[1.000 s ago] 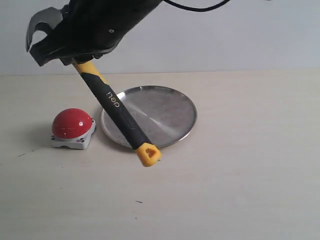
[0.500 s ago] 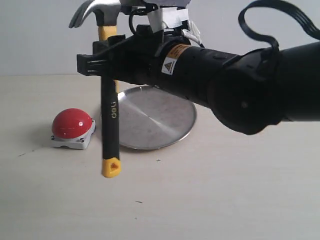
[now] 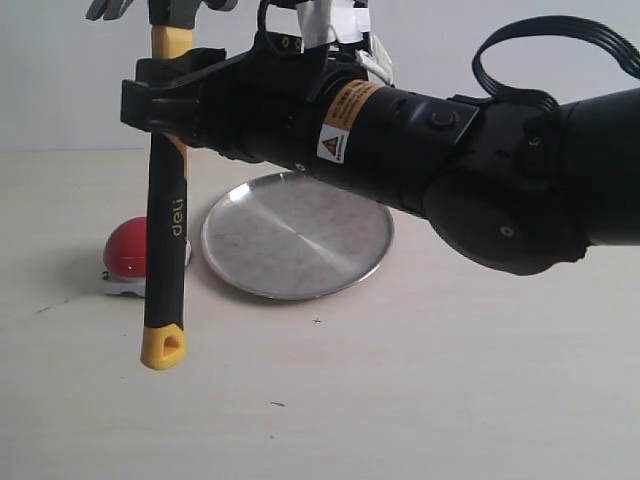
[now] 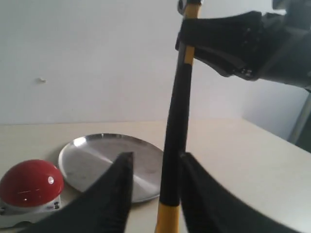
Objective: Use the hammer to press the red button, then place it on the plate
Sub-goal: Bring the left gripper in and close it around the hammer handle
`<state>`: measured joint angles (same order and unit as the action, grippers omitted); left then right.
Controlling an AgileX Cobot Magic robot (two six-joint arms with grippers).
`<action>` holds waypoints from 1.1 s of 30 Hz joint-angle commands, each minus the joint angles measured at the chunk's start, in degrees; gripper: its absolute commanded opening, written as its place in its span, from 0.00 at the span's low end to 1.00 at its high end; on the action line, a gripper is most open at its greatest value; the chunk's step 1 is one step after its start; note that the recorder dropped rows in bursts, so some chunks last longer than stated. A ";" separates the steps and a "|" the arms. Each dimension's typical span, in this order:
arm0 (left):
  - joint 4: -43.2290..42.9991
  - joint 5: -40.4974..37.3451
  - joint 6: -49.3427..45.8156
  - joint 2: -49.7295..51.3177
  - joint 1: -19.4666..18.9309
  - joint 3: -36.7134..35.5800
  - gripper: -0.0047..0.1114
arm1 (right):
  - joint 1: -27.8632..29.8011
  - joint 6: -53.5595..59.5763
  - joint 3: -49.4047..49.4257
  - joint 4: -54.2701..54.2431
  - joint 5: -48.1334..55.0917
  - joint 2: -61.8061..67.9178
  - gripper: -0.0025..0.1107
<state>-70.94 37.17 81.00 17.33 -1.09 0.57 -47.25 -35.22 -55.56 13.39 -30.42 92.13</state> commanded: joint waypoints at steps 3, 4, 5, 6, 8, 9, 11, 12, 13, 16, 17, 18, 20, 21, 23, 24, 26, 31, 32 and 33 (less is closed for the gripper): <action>-0.36 7.92 -6.60 9.51 -0.08 2.33 0.71 | -0.04 -3.01 -0.42 0.70 -4.15 -0.87 0.02; -0.22 8.68 -7.59 11.04 -0.08 2.64 0.71 | -0.04 -3.93 -0.42 0.99 -4.15 -0.87 0.02; 0.10 9.02 -8.28 12.23 -0.08 2.98 0.71 | -0.04 -4.67 -0.42 1.49 -4.15 -0.87 0.02; 0.51 9.49 -8.80 13.76 -0.08 3.47 0.71 | -0.04 -5.57 -0.42 2.59 -4.15 -0.87 0.02; 0.81 10.15 -9.45 16.54 -0.08 4.65 0.71 | -0.04 -6.53 -0.42 3.89 -4.43 -0.87 0.02; 0.81 10.61 -9.45 18.14 -0.08 5.41 0.71 | -0.04 -6.53 -0.42 3.89 -4.43 -0.87 0.02; 0.81 12.30 -9.45 21.49 -0.08 6.73 0.71 | -0.04 -6.53 -0.42 3.89 -4.43 -0.87 0.02; 0.58 13.38 -9.82 23.28 -0.08 7.38 0.71 | -0.04 -6.53 -0.42 3.90 -4.60 -0.87 0.02; 0.44 14.23 -10.44 25.12 -0.08 8.09 0.71 | -0.04 -6.53 -0.42 3.90 -5.02 -0.87 0.02; -0.15 15.55 -10.55 30.49 -0.08 10.80 0.71 | -0.04 -6.53 -0.42 3.90 -5.43 -0.87 0.02; -0.16 15.71 -10.55 32.07 0.02 11.60 0.71 | -0.04 -6.53 -0.42 3.90 -5.53 -0.87 0.02; -0.50 16.19 -10.55 34.39 0.51 12.83 0.71 | -0.04 -6.53 -0.42 3.61 -5.67 -0.87 0.02; -0.81 16.19 -10.55 37.88 2.06 14.76 0.71 | -0.04 -6.53 -0.42 3.44 -5.67 -0.87 0.02; -1.17 16.19 -11.31 39.72 3.30 15.83 0.71 | -0.04 -6.53 -0.42 3.17 -5.67 -0.87 0.02; -1.17 15.57 -13.46 42.75 5.96 17.74 0.71 | -0.04 -6.42 -0.42 3.06 -5.67 -0.87 0.02; -1.01 14.92 -13.57 44.42 7.94 19.09 0.71 | -0.04 -6.42 -0.42 3.06 -5.67 -0.87 0.02; -0.23 11.47 -13.57 46.62 11.00 21.17 0.71 | -0.04 -6.42 -0.42 3.06 -5.67 -0.87 0.02; 0.36 -2.07 -13.57 51.42 19.40 26.25 0.71 | -0.04 -6.42 -0.42 2.67 -5.67 -0.87 0.02; 0.41 -2.90 -13.87 52.39 20.74 26.93 0.71 | -0.04 -6.42 -0.42 2.55 -5.67 -0.87 0.02; 0.81 -3.53 -14.51 53.24 21.79 27.43 0.71 | -0.04 -6.42 -0.42 2.40 -5.67 -0.87 0.02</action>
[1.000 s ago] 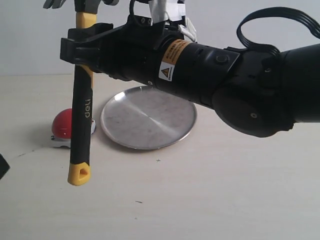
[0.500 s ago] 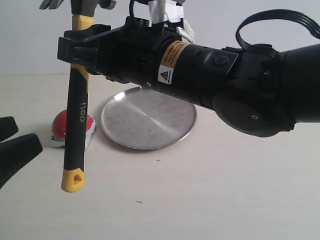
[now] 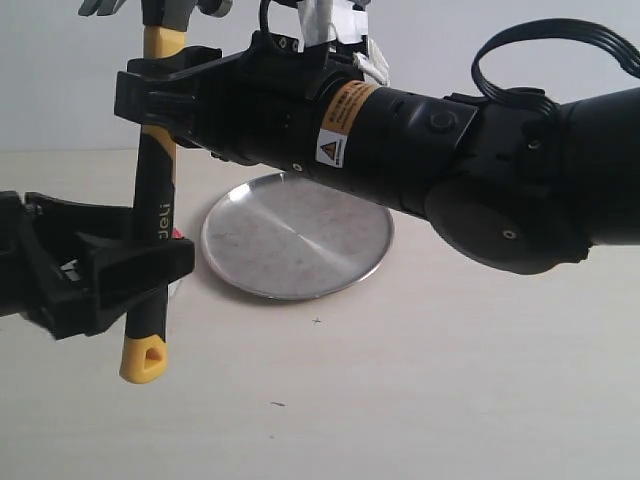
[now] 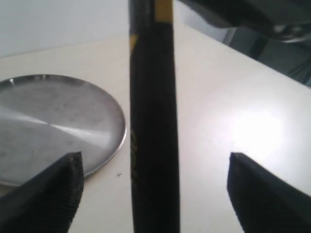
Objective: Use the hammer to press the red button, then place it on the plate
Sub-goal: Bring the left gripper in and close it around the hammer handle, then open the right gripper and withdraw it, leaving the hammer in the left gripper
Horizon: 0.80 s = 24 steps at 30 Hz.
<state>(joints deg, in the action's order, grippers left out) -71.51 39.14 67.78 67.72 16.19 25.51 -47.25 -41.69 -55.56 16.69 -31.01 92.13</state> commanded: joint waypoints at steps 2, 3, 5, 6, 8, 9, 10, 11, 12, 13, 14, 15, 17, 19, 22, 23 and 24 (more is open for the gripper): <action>3.07 -6.83 -2.18 4.11 5.61 3.37 0.71 | -0.04 0.04 -0.42 -1.04 -4.79 -0.87 0.02; 4.09 -7.21 -2.71 4.63 5.75 3.62 0.71 | -0.04 0.04 -0.42 -1.01 -4.65 -0.87 0.02; 5.10 -7.21 -3.09 5.46 5.75 4.20 0.68 | -0.04 0.16 -0.42 -1.01 -4.36 -0.87 0.02; 5.08 -7.21 -3.09 5.95 5.75 4.35 0.64 | -0.04 0.16 -0.42 -1.12 -4.38 -0.87 0.02; 5.17 -7.32 -3.21 6.92 5.75 4.65 0.56 | -0.04 0.05 -0.42 -1.10 -4.38 -0.87 0.02; 5.47 -7.32 -3.81 7.46 5.75 4.65 0.52 | -0.04 0.05 -0.42 -1.10 -4.38 -0.87 0.02; 6.16 -7.32 -4.79 8.04 5.75 4.65 0.49 | -0.04 0.06 -0.42 -1.23 -4.38 -0.87 0.02; 6.42 -7.32 -5.04 8.66 5.75 4.65 0.46 | -0.04 -0.07 -0.42 -1.35 -4.38 -0.87 0.02; 6.67 -7.32 -5.04 9.22 5.75 4.65 0.43 | -0.04 -0.18 -0.42 -1.35 -4.38 -0.87 0.02; 7.25 -7.32 -5.13 9.68 5.75 4.65 0.38 | -0.04 -0.18 -0.42 -1.35 -4.38 -0.87 0.02; 7.58 -7.32 -5.27 9.82 5.75 4.65 0.34 | -0.04 -0.18 -0.42 -1.35 -4.38 -0.87 0.02; 7.58 -7.32 -5.27 9.97 5.75 4.65 0.28 | -0.04 -0.18 -0.42 -1.35 -4.38 -0.87 0.02; 7.79 -7.32 -5.27 9.97 5.75 4.65 0.12 | -0.04 -0.16 -0.42 -1.35 -4.24 -0.87 0.02; 8.25 -6.71 -5.54 9.97 5.75 4.65 0.04 | -0.04 -0.16 -0.42 -1.35 -3.59 -0.87 0.02; 8.86 -5.54 -5.82 9.97 5.75 4.65 0.04 | -0.04 -0.03 -0.42 -1.35 -1.70 -0.87 0.05; 8.86 -5.37 -5.94 9.97 5.75 4.65 0.04 | -0.04 0.08 -0.42 -1.35 -1.15 -0.87 0.06; 8.86 -5.37 -5.94 9.97 5.75 4.65 0.04 | -0.04 0.20 -0.42 -1.35 -0.40 -0.87 0.08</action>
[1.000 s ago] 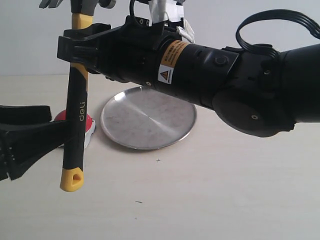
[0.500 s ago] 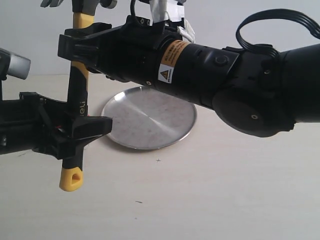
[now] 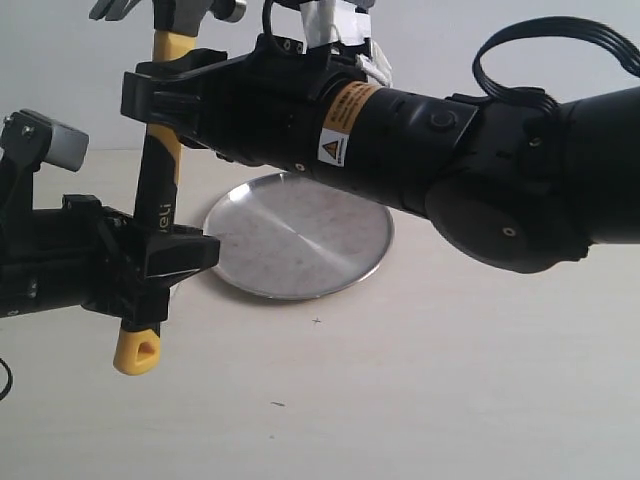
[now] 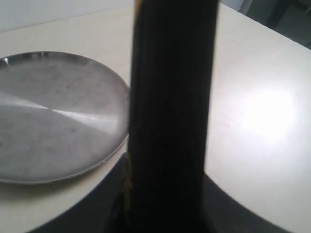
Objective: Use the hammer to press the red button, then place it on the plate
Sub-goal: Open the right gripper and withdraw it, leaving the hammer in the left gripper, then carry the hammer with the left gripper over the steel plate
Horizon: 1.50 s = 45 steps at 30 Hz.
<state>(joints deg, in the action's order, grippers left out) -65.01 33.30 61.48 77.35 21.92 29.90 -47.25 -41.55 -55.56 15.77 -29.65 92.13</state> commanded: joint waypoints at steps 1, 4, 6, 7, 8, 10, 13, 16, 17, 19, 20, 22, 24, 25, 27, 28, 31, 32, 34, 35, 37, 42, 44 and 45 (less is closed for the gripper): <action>2.36 0.46 0.36 0.34 0.03 0.27 0.04 | -0.04 0.45 -0.42 -0.43 -1.33 -0.87 0.11; 3.07 0.46 0.36 0.34 0.03 0.27 0.04 | -0.04 1.00 -0.42 -0.43 1.10 -0.87 0.23; 3.92 0.35 0.36 0.34 0.03 0.27 0.04 | -0.04 1.00 -0.42 -0.43 3.04 -0.87 0.33; 4.22 0.23 0.36 0.34 0.03 0.27 0.04 | -0.04 1.00 -0.42 -0.47 3.93 -0.87 0.39; 4.33 0.10 0.36 0.34 0.03 0.27 0.04 | -0.04 1.00 -0.42 -0.47 5.06 -0.87 0.44; 4.33 -0.83 0.36 0.34 0.03 0.27 0.04 | -0.04 1.00 -0.42 -0.47 7.20 -0.87 0.52; 4.60 -2.14 0.12 0.34 0.03 0.27 0.04 | -0.04 1.80 -0.42 -0.47 11.56 -0.87 0.60; 5.47 -3.32 -0.13 -0.07 -0.23 0.27 0.04 | -0.04 2.93 -0.42 -0.06 17.11 -0.98 0.60; 6.35 -4.13 -0.82 -0.36 -0.23 0.27 0.04 | -0.04 2.93 -0.42 0.64 19.12 -0.98 0.60; 7.57 -5.54 -1.67 -1.40 -0.23 0.27 0.04 | -0.04 2.93 -0.42 2.28 22.62 -1.46 0.60; 7.95 -6.07 -1.80 -2.01 -0.23 0.27 0.04 | -0.04 2.93 -0.42 3.19 24.20 -1.69 0.60; 9.26 -7.62 -2.83 -3.40 -0.23 0.27 0.04 | -0.04 2.93 -0.42 3.95 27.59 -2.34 0.60; 10.01 -10.30 -2.83 -4.75 -0.23 0.27 0.04 | -0.04 3.38 -0.42 4.85 32.67 -3.49 0.60; 10.02 -13.48 -2.83 -5.97 -0.23 0.27 0.04 | -0.04 4.60 -0.42 4.85 35.60 -4.28 0.60; 10.02 -19.05 -3.10 -7.93 -0.23 0.27 0.04 | -0.04 7.49 -0.42 4.97 41.08 -6.06 0.60; 10.02 -23.31 -3.10 -9.06 -0.23 0.15 0.04 | -0.04 8.69 -0.10 4.97 44.09 -7.38 0.59; 10.02 -29.74 -3.10 -12.45 -0.23 -1.05 0.04 | -0.04 10.50 2.58 5.29 47.48 -12.23 0.52; 10.02 -30.61 -3.10 -13.35 -0.23 -1.48 0.04 | -0.04 10.40 4.26 5.93 46.75 -14.16 0.47; 10.02 -31.92 -2.79 -15.39 -0.23 -2.81 0.04 | -0.04 10.40 7.98 6.21 43.75 -17.94 0.35; 10.02 -32.05 -2.69 -16.12 -0.23 -3.36 0.04 | -0.04 10.40 10.39 6.21 41.55 -20.15 0.29; 10.02 -32.59 -2.69 -17.71 -0.23 -4.69 0.04 | -0.04 10.40 15.27 6.21 36.10 -24.23 0.17; 10.46 -33.62 -2.16 -19.29 -0.23 -7.43 0.04 | -0.04 10.40 28.56 5.79 22.58 -35.28 0.02; 10.46 -33.62 -1.99 -19.39 -0.23 -8.50 0.04 | -0.04 11.78 32.39 5.79 20.00 -38.89 0.02; 10.46 -33.62 -1.90 -19.39 -0.23 -9.10 0.04 | -0.04 13.49 34.34 5.79 19.09 -40.87 0.02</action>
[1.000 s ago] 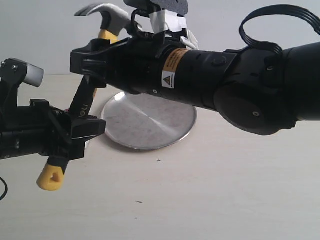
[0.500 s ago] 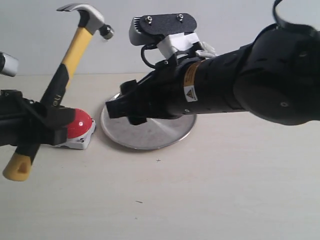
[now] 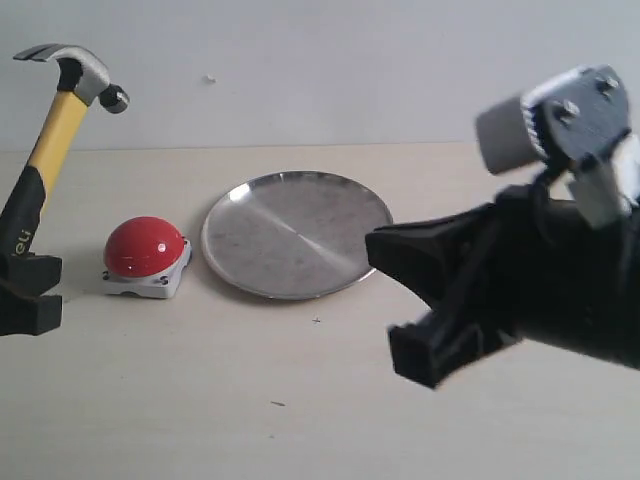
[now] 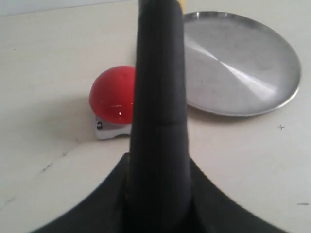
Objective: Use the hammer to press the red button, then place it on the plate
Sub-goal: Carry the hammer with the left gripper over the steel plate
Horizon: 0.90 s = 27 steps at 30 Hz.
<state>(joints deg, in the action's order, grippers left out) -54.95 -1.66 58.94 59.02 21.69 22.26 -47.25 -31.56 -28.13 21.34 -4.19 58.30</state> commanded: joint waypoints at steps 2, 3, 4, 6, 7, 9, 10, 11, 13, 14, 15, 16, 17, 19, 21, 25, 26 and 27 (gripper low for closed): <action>0.40 1.34 0.65 -1.06 0.00 -2.28 0.04 | -0.04 7.39 10.62 -0.03 -7.84 -11.01 0.02; 0.40 1.66 0.65 -1.06 0.00 -2.53 0.04 | -0.04 8.71 11.95 -0.68 -8.20 -12.67 0.02; 0.40 1.66 0.65 -1.06 0.00 -2.78 0.04 | -0.04 9.80 13.48 -1.74 -8.31 -14.76 0.02; 0.40 1.66 1.21 -1.06 0.00 -2.88 0.04 | -0.04 11.56 16.19 -4.41 -8.31 -18.78 0.02; 0.40 1.66 1.47 -1.06 0.00 -2.88 0.04 | -0.04 12.30 17.25 -5.58 -8.34 -20.30 0.02; 0.40 1.66 1.71 -1.06 0.00 -2.88 0.04 | -0.04 13.53 19.79 -7.38 -8.34 -23.68 0.02; 0.40 1.34 2.16 -1.06 0.00 -2.88 0.04 | -0.04 13.53 20.78 -7.63 -8.34 -24.88 0.02; 0.40 1.01 2.76 -1.06 0.00 -3.00 0.04 | -0.04 13.53 22.25 -7.63 -8.34 -26.46 0.02; 0.40 0.90 2.98 -1.06 0.00 -3.42 0.04 | -0.04 13.53 24.28 -7.63 -8.34 -28.37 0.02; 0.40 0.90 2.98 -0.96 0.00 -3.60 0.04 | -0.04 13.53 25.25 -7.63 -8.34 -29.08 0.02; 0.52 0.38 3.12 -0.85 0.00 -3.71 0.04 | -0.04 13.53 26.07 -7.63 -8.34 -29.44 0.02; 0.60 -0.04 3.39 -0.77 0.00 -3.74 0.04 | -0.04 13.53 26.73 -7.63 -8.24 -29.73 0.02; 0.60 -0.16 3.56 -0.46 0.00 -3.74 0.04 | -0.04 13.53 27.19 -7.63 -8.24 -30.00 0.02; 0.65 0.06 3.78 0.23 0.00 -3.74 0.04 | -0.04 13.53 27.74 -7.53 -7.93 -30.15 0.02; 0.79 0.49 4.26 1.34 0.00 -4.10 0.04 | -0.04 13.42 27.73 -7.53 -7.31 -30.15 0.02; 0.79 1.66 4.39 4.37 0.00 -4.09 0.04 | -0.04 13.42 27.73 -7.53 -7.31 -30.15 0.02; 0.79 1.66 4.39 5.17 0.00 -3.92 0.04 | -0.04 13.29 27.73 -7.53 -7.32 -30.15 0.02; 0.79 1.66 4.39 5.81 0.00 -3.35 0.04 | -0.04 13.29 27.73 -7.53 -7.32 -30.15 0.02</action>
<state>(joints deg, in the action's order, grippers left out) -54.14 -2.88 63.02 63.64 21.69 17.81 -47.25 -18.56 -0.59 13.87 -11.21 28.54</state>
